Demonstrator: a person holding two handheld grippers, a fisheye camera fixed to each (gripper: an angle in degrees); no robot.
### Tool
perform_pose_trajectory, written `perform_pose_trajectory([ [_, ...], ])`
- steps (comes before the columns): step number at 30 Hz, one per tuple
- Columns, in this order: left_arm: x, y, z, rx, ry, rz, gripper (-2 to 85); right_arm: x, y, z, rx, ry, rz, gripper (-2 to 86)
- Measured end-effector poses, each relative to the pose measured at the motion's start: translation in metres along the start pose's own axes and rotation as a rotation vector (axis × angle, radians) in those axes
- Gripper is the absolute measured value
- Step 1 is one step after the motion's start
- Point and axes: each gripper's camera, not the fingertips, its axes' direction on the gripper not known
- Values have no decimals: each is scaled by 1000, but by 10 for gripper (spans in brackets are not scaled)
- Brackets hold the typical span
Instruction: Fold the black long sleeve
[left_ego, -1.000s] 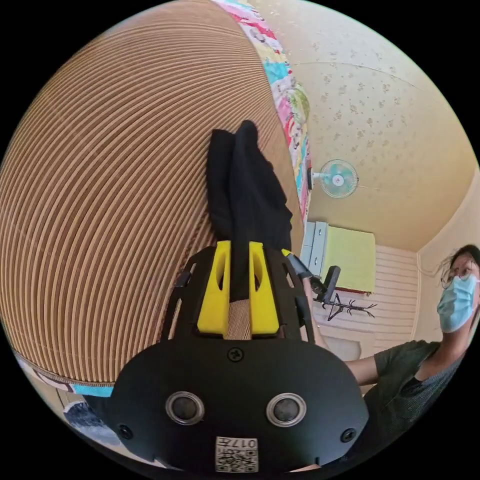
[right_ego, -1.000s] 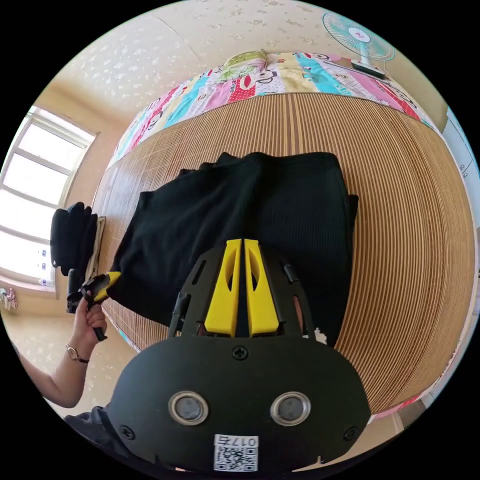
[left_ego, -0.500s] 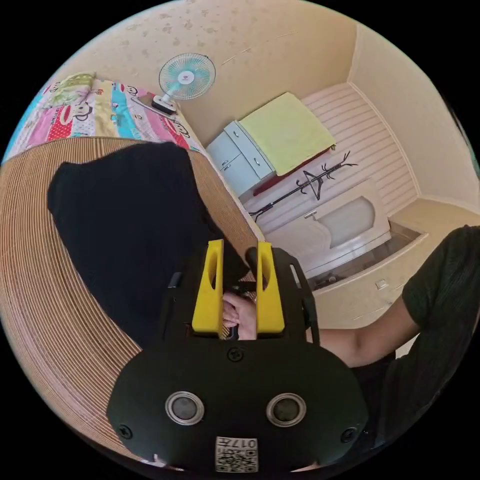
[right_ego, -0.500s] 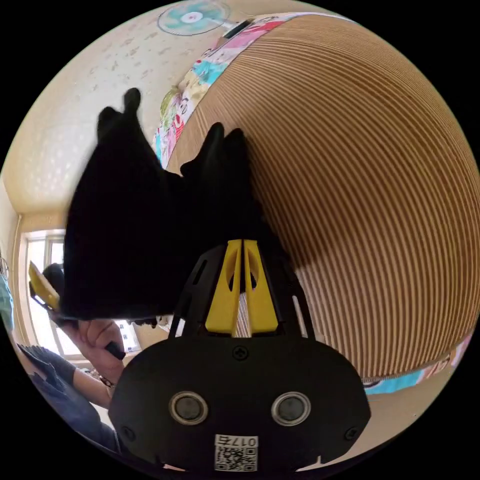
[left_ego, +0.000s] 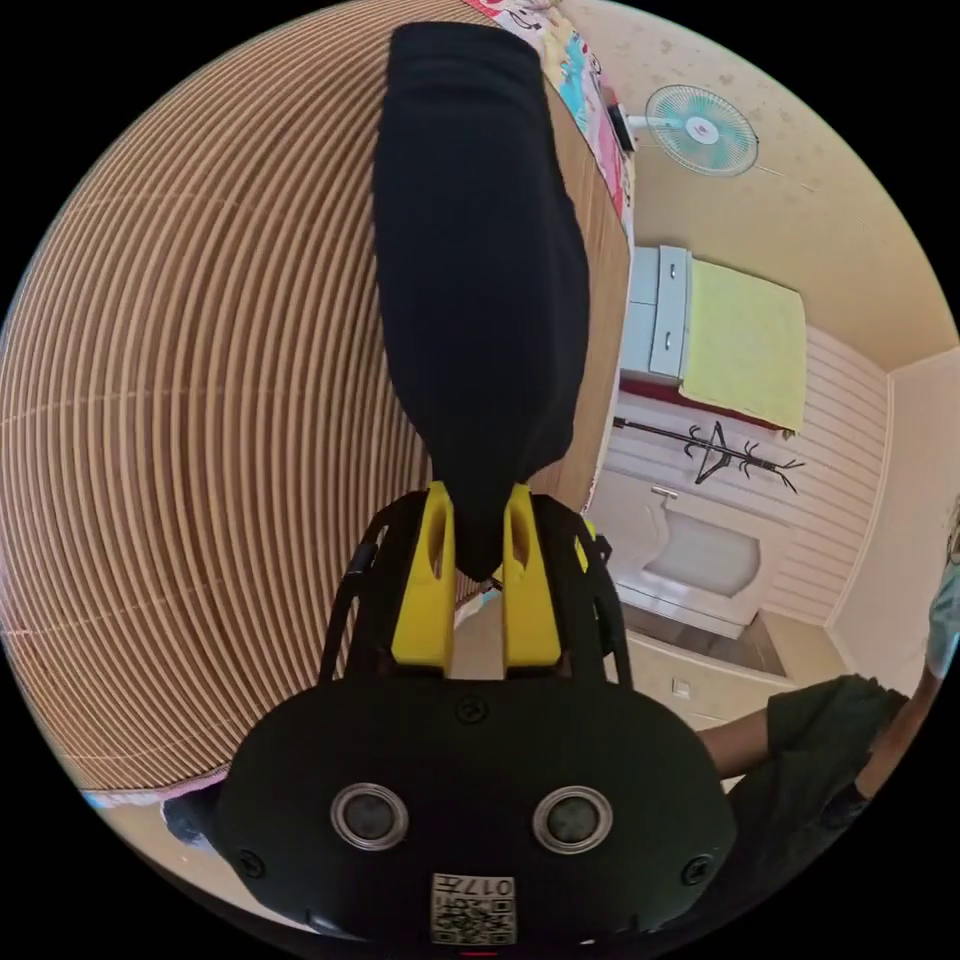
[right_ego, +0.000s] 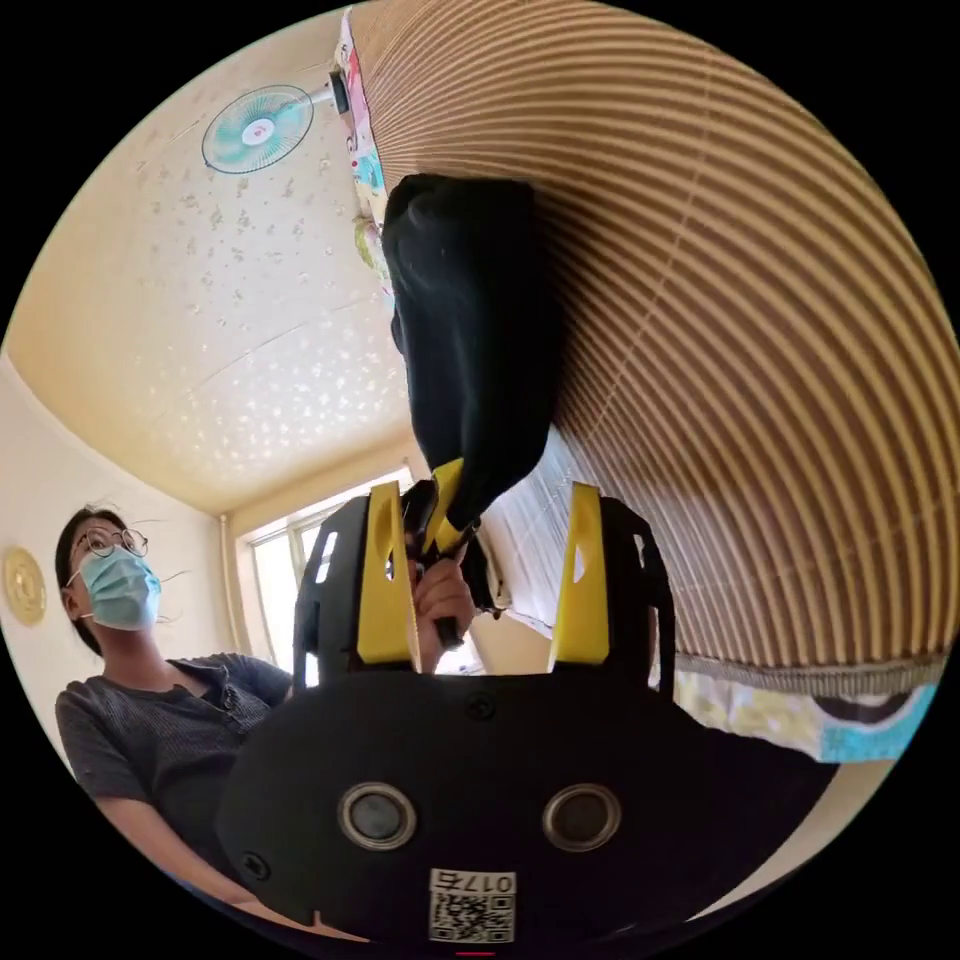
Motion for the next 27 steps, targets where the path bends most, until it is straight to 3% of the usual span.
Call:
perform_pose_trajectory([
  [4,70,56,22,-119,-114,149,67,-2,-41,8,4,-281,9,201],
  [6,105,87,9,-55,-152,201,70,-17,-48,-4,13,-258,-56,173],
  [10,133,117,-9,-39,-49,221,92,-100,-76,-72,94,-214,-348,106],
  [13,149,138,-15,-65,-126,198,128,-158,-94,-142,166,-139,-528,102],
  [17,166,161,-19,-99,-208,167,134,-170,-124,-239,279,-59,-522,104],
  [20,180,173,-23,-101,-225,156,134,-132,-138,-332,404,77,-392,103],
  [23,194,182,-26,-126,-242,166,135,-50,-103,-429,619,153,17,102],
  [25,201,189,-31,-130,-249,171,135,14,-22,-464,802,163,452,79],
  [27,209,201,-44,-112,-257,178,134,30,41,-463,929,193,523,43],
])
